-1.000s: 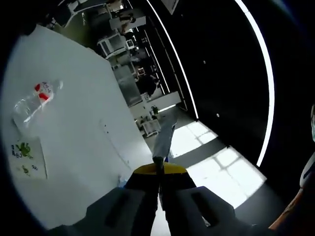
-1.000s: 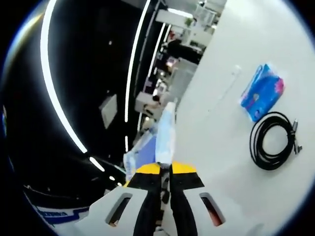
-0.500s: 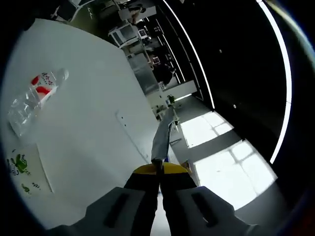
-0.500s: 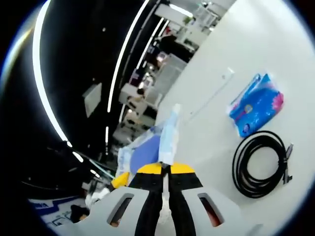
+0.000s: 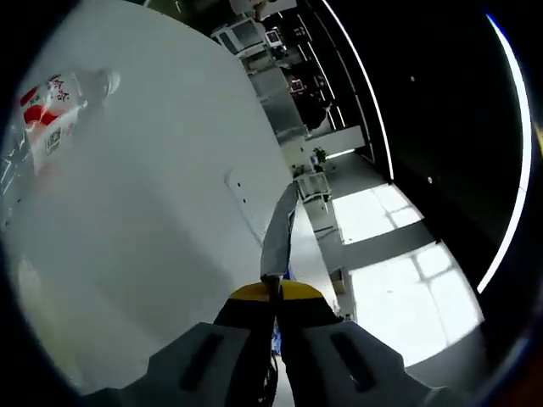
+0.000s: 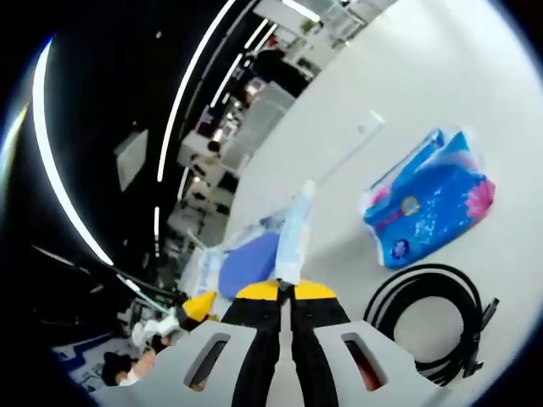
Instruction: Arrange the tabletop items into an orderly group along one side of the table until the central work area is clear of visible clutter.
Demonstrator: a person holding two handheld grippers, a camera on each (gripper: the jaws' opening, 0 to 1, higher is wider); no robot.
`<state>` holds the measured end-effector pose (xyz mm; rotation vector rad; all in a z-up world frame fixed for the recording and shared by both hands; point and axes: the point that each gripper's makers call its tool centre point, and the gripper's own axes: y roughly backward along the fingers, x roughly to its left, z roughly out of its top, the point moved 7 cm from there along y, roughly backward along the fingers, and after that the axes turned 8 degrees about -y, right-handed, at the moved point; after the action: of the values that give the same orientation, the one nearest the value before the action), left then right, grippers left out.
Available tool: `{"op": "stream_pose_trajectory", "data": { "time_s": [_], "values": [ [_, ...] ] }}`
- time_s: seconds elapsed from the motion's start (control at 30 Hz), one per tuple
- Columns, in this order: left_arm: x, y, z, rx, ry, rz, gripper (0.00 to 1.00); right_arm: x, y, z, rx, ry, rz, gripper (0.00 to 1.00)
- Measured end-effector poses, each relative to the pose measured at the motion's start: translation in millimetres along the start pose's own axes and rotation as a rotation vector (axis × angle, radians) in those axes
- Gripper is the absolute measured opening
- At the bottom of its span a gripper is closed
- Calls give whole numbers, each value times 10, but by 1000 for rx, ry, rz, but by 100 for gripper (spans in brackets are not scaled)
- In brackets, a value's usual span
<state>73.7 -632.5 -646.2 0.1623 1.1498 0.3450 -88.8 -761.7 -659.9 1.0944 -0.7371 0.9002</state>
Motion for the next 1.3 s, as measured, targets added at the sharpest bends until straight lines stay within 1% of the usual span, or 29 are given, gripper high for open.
{"op": "stream_pose_trajectory", "data": {
  "time_s": [0.03, 0.1, 0.23, 0.3, 0.4, 0.5, 0.53, 0.57, 0.67, 0.7, 0.73, 0.77, 0.9, 1.13, 1.3],
  "values": [
    [8, -19, 2, 4, -10, 5, 0, -23, -37, 4, 4, 5, -12, 0],
    [47, -74, 9, 18, -63, 33, 0, -66, -88, 13, 9, -2, -26, 0],
    [95, -155, 10, 46, -130, 67, 0, -136, -157, 12, 17, -4, -56, 0],
    [106, -181, 9, 61, -159, 74, 0, -164, -171, 8, 22, 4, -67, 0],
    [160, -213, -3, 100, -228, 109, 0, -207, -191, 1, 28, 2, -81, 0],
    [207, -238, -22, 127, -268, 139, 0, -232, -213, -14, 33, 15, -94, 0],
    [236, -242, -29, 143, -297, 161, 0, -242, -222, -19, 37, 18, -97, 0],
    [246, -245, -33, 150, -325, 169, 0, -254, -231, -23, 41, 22, -99, 0],
    [260, -273, -54, 147, -310, 168, 0, -299, -248, -20, 49, 52, -115, 0],
    [271, -286, -63, 155, -314, 170, 0, -312, -253, -17, 51, 53, -119, 0],
    [297, -295, -80, 176, -334, 182, 0, -324, -259, -13, 52, 54, -121, 0],
    [321, -300, -93, 188, -357, 196, 0, -339, -270, -11, 57, 49, -124, 0],
    [370, -327, -119, 188, -355, 219, 0, -375, -315, -4, 61, 32, -138, 0],
    [415, -378, -122, 195, -349, 228, 0, -436, -353, 8, 60, 0, -148, 0],
    [489, -395, -176, 209, -344, 277, 0, -435, -366, 10, 56, -17, -150, 1]
  ]
}}
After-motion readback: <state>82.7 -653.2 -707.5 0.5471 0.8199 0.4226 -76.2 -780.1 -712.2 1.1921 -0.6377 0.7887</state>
